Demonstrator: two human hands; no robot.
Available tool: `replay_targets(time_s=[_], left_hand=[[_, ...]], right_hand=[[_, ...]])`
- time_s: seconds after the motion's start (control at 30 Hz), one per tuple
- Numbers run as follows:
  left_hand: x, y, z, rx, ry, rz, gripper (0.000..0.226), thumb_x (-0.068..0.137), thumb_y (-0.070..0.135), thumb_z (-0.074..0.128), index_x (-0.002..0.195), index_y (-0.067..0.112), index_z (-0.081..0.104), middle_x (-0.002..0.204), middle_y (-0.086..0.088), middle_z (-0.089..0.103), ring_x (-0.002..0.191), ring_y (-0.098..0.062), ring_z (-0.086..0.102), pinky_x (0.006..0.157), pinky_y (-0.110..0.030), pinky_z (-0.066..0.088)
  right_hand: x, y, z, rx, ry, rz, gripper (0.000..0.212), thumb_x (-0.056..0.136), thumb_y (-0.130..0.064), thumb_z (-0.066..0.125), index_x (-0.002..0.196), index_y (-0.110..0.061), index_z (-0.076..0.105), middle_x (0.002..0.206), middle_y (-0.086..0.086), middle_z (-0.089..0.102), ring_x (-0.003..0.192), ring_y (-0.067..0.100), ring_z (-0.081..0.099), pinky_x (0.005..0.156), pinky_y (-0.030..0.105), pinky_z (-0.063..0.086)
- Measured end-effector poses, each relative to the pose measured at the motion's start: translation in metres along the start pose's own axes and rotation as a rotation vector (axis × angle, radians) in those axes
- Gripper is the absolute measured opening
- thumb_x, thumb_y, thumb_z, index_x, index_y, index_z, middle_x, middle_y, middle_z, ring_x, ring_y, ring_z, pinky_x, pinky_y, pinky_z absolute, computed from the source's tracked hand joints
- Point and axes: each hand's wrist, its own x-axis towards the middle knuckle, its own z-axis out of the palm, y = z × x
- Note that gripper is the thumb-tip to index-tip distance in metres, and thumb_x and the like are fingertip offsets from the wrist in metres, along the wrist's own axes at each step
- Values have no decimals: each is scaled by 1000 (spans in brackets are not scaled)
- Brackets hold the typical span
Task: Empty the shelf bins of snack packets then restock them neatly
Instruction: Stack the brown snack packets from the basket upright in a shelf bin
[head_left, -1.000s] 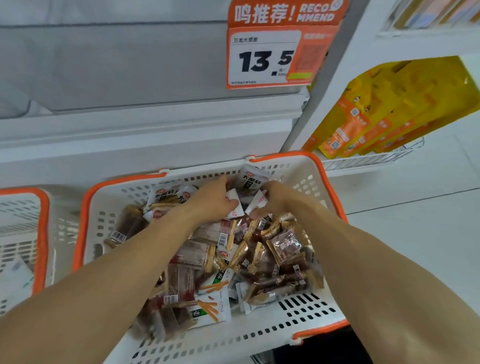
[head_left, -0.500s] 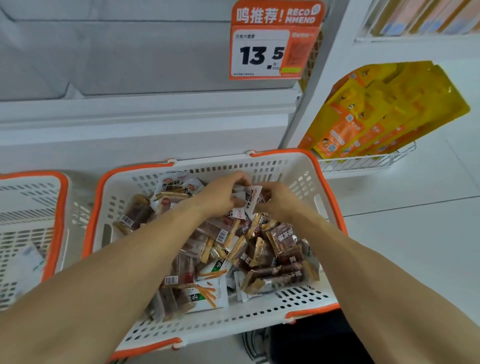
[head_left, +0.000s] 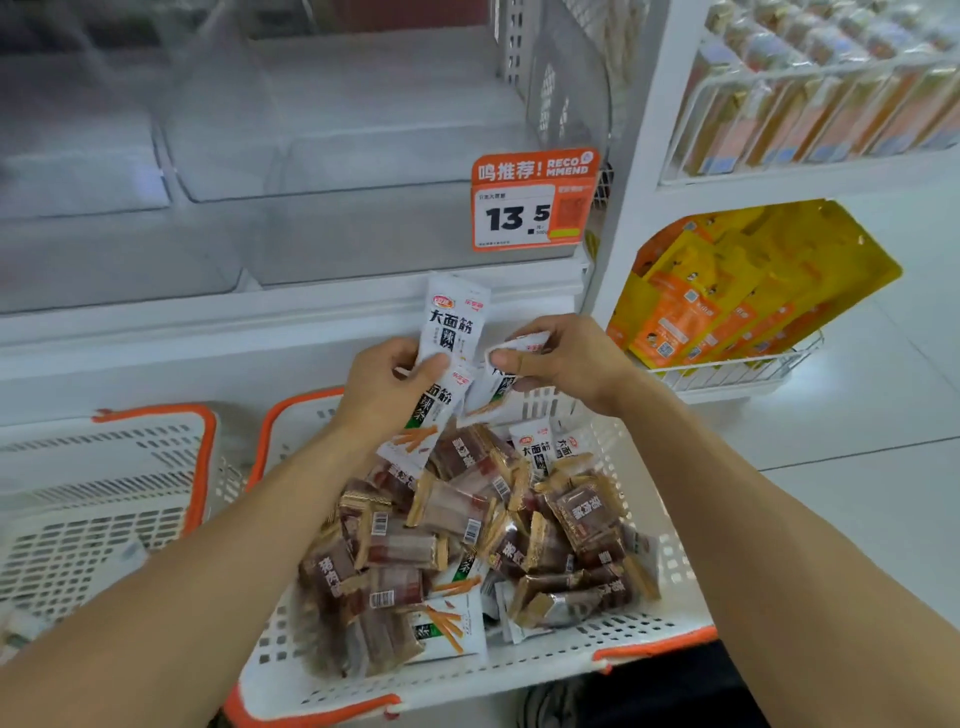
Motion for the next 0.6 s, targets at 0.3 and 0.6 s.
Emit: replay_targets(time_s=[0.3,0.6], left_hand=[[-51,6,-88,148,-24,-66,51,84,67,63,83,16,62,78,5,64,70,-13,59,65,-30,43],[-112,-33,-181,-547,-227,-405,83,82,59,72,148,18,43,133,-6,66,118,-28,65,104,-49,49]], right_hand=[[-29,-103,44,-236,-357,-6,44,80,-38,82,109,-5,75,107,2,77,85,21,77,94,35,57],[-21,-134,160,176,-450,-29,38,93,-28,71,115,3,69,111,15,75,100,25,74,92,39,59]])
